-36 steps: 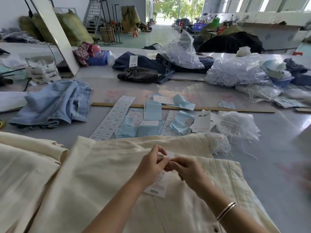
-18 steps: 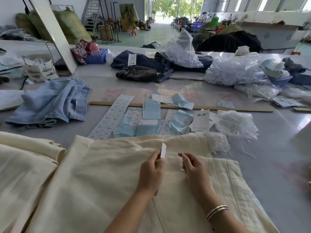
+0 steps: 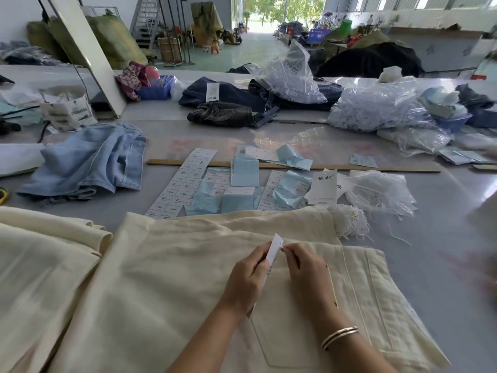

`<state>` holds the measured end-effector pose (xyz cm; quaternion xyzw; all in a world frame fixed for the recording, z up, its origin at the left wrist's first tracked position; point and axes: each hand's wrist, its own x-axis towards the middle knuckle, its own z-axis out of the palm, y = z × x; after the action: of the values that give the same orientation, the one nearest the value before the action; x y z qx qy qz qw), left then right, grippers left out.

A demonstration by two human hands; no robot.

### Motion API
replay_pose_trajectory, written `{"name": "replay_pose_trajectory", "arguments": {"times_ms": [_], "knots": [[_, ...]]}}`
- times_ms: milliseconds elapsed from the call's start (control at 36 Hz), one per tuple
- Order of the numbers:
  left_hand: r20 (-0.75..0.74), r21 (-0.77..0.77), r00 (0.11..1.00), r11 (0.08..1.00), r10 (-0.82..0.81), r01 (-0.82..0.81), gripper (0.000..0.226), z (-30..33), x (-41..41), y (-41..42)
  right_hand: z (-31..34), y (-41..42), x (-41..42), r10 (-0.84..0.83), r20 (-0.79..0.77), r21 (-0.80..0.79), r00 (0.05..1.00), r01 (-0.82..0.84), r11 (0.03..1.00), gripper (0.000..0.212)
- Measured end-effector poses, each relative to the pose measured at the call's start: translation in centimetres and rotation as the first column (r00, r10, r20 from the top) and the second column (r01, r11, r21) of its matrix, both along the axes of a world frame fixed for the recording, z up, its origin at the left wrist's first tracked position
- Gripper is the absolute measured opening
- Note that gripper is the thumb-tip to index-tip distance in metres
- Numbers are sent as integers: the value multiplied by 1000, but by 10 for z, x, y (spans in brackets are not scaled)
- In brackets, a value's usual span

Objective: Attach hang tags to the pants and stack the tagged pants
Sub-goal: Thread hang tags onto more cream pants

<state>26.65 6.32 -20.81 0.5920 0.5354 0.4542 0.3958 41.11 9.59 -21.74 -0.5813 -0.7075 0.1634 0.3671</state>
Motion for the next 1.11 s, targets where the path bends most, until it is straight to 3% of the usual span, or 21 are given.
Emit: {"name": "replay_pose_trajectory", "arguments": {"times_ms": [250, 583, 750, 1111], "knots": [[-107, 1, 993, 999, -50, 50, 47, -3, 1, 0, -5, 4, 2, -17, -81, -13, 997, 16, 1000, 16], [-8, -5, 1000, 1000, -28, 28, 48, -5, 1, 1, -10, 5, 3, -9, -109, 43, 994, 14, 999, 21], [82, -5, 997, 1000, -4, 5, 46, -4, 0, 2, -9, 3, 3, 2, -72, 66, 997, 3, 998, 10], [-21, 22, 998, 998, -52, 52, 46, -6, 0, 2, -5, 0, 2, -22, -77, 24, 997, 24, 999, 10]]}}
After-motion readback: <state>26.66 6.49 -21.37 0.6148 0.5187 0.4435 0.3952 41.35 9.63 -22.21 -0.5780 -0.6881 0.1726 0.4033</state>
